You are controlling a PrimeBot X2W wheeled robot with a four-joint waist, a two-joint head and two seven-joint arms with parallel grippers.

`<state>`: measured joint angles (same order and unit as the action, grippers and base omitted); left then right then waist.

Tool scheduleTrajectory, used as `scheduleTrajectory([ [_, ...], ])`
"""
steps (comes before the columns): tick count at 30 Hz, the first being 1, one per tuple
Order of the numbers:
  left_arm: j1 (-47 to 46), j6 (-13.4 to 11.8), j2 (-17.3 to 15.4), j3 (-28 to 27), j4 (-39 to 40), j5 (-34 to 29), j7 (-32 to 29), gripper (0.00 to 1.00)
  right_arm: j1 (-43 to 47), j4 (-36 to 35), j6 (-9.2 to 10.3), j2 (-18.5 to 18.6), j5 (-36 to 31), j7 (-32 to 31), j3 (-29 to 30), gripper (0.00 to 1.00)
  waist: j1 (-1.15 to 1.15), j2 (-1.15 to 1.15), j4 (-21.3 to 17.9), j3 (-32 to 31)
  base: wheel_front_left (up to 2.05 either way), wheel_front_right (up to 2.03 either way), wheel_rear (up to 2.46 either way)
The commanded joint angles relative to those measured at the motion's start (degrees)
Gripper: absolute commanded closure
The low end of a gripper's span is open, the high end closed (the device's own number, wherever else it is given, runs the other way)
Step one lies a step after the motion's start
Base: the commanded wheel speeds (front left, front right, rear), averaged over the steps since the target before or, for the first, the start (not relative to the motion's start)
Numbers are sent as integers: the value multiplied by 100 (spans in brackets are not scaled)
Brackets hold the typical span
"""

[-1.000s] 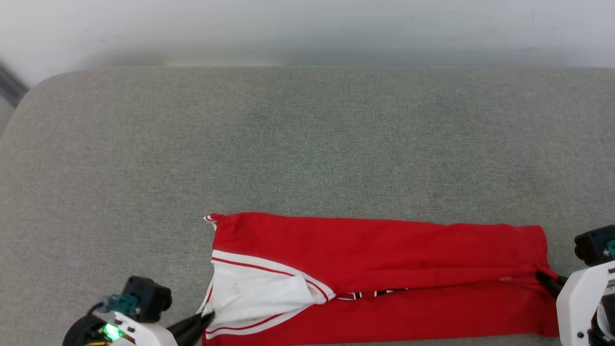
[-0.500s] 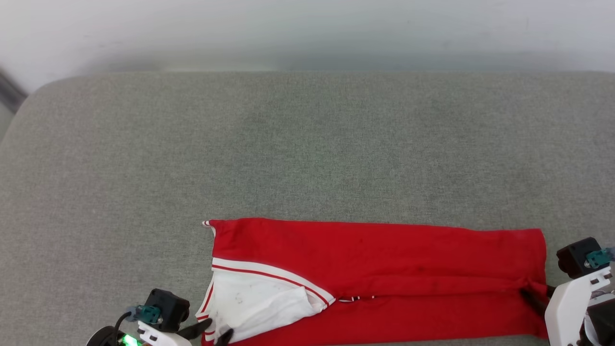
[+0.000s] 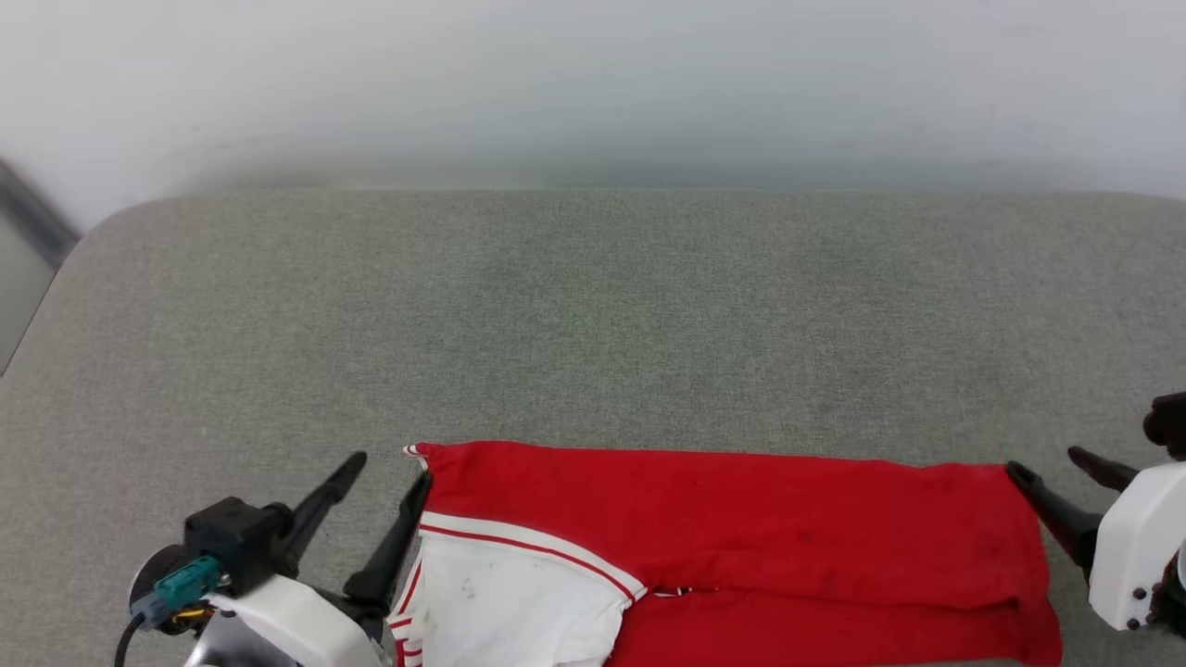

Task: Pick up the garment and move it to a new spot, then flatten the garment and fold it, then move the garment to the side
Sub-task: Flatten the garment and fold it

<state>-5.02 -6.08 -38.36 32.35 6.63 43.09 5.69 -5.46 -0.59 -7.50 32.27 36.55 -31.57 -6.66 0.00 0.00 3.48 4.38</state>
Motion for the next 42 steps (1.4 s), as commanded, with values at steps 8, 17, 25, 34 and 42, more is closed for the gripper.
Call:
scheduleTrajectory([
  [8, 154, -660, 353, -669, -102, -797, 928, 0, 341, -84, 2, -766, -630, -173, 916, 0, 0, 0, 83, -94, 0, 0, 0],
  [17, 743, -564, 1290, -1916, 423, -1912, 951, 0, 689, 68, 2, -1631, -1012, -368, 1781, 0, 0, 0, 174, 16, 0, 0, 0],
  [25, 996, -74, 1826, -2179, 207, -2648, 949, 0, 860, 458, 2, -1994, -1028, -426, 2248, 0, 0, 0, 289, 126, 0, 0, 0],
  [34, 802, 462, 2253, -2480, 39, -3072, 949, 0, 635, 1242, 2, -2094, -689, -491, 2294, 0, 0, 0, 460, 356, 0, 0, 0],
  [42, 740, 776, 2481, -2724, -44, -3300, 949, 0, 568, 1849, -8, -2074, -321, -433, 1790, 0, 0, 0, 572, 489, 0, 0, 0],
])
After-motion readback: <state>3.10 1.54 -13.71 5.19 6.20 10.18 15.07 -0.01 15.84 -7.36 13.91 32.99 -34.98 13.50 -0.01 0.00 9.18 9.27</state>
